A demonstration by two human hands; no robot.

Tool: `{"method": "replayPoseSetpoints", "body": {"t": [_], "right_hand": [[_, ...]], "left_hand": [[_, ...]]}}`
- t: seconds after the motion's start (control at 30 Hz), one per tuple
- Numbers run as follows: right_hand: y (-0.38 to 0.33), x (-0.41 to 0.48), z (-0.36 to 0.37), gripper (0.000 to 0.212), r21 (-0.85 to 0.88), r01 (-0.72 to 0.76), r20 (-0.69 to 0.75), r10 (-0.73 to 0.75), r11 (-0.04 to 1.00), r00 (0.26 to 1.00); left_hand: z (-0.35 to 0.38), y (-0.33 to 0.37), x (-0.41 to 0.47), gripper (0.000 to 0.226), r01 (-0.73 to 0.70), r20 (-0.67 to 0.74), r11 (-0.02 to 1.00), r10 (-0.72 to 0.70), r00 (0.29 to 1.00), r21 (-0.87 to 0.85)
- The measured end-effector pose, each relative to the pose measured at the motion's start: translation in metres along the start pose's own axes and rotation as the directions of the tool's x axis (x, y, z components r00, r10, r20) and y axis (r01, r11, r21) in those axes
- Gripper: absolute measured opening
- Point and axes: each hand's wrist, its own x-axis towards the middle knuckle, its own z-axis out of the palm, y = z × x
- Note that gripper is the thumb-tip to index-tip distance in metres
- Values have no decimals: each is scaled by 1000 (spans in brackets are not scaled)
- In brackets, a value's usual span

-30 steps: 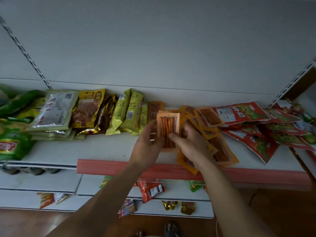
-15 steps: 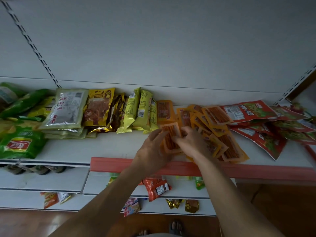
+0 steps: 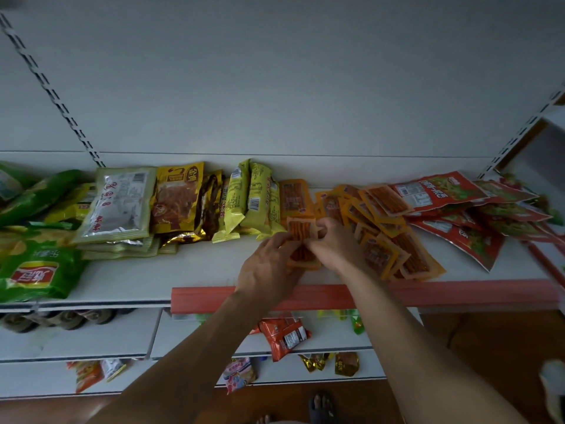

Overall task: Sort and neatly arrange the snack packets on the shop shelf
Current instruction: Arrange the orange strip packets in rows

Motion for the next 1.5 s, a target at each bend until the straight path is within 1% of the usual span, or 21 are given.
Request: {"method": "replayPoseSetpoints", "body": {"t": [0.1, 0.17, 0.2, 0.27, 0.3, 0.37, 0.43, 0.47, 0.5, 0.53, 0.6, 0.73, 0.87, 0.97, 1.03, 1.1, 1.17, 1.23, 1.33, 1.43, 1.5], "right_hand": [[-6, 3, -5, 53, -59, -17, 55, 20, 998, 998], [-6, 2, -13, 50, -76, -5, 47, 9, 997, 999], [-5, 1, -18, 46, -62, 7, 8, -7, 998, 1000], [5, -6, -34, 38, 1, 57, -129, -56, 998, 990], [13, -11, -43, 35, 31, 78, -206, -70, 996, 976], [37, -20, -64, 33, 48, 70, -344, -50, 996, 938], [66, -26, -84, 34, 40, -19, -414, 34, 999, 909], [79, -28, -92, 36, 47, -78, -411, 91, 996, 907], [92, -29, -99, 39, 61, -132, -383, 145, 989, 912], [102, -28, -103, 43, 76, -168, -341, 184, 983, 922], [119, -26, -106, 46, 99, -188, -265, 208, 977, 942], [127, -14, -108, 48, 189, -170, -224, 211, 967, 951], [130, -3, -111, 36, 216, -123, -156, 159, 969, 975], [133, 3, -110, 36, 249, -128, -80, 152, 960, 985], [131, 8, -109, 35, 347, -143, -46, 169, 927, 985], [130, 9, -108, 20, 469, -123, -34, 157, 874, 987], [131, 11, -108, 7, 543, -74, -24, 103, 836, 994], [134, 13, -109, 6, 563, -45, -42, 83, 825, 996], [134, 17, -109, 13, 577, -40, -82, 107, 816, 991], [131, 15, -103, 42, 570, -60, -84, 131, 820, 988], [129, 12, -99, 59, 564, -51, -89, 122, 824, 989]], "left_hand": [[-2, 0, 3, 45, -2, 26, 1000, 1, 1000, 29], [-7, 2, 5, 45, -1, 52, 998, -2, 999, 58], [-9, 4, 8, 45, -11, 50, 997, 7, 999, 75], [-15, 13, 13, 48, -52, 15, 996, 51, 999, 70], [-16, 22, 16, 51, -70, -3, 997, 70, 998, 33], [-14, 45, 19, 60, -47, 21, 990, 50, 999, -136], [-3, 70, 21, 70, 91, 194, 938, -25, 981, -336], [7, 82, 22, 77, 155, 294, 913, -40, 955, -378], [18, 91, 25, 82, 176, 355, 917, -41, 934, -358], [29, 99, 28, 87, 172, 376, 933, -44, 926, -315], [49, 111, 37, 91, 189, 353, 952, -95, 931, -240], [76, 118, 60, 86, 255, 246, 959, -218, 944, -128], [93, 119, 80, 84, 325, 162, 941, -307, 938, -94], [101, 123, 90, 81, 364, 117, 921, -350, 929, -140], [103, 125, 96, 79, 365, 93, 907, -353, 931, -210], [101, 125, 98, 75, 365, 84, 876, -358, 930, -314], [100, 122, 100, 71, 376, 73, 823, -383, 921, -426], [96, 118, 101, 69, 367, 33, 779, -408, 912, -509], [92, 113, 109, 71, 405, 36, 768, -447, 894, -496], [94, 111, 122, 75, 482, 139, 794, -465, 874, -372], [97, 111, 130, 75, 495, 155, 827, -470, 869, -267]]}}
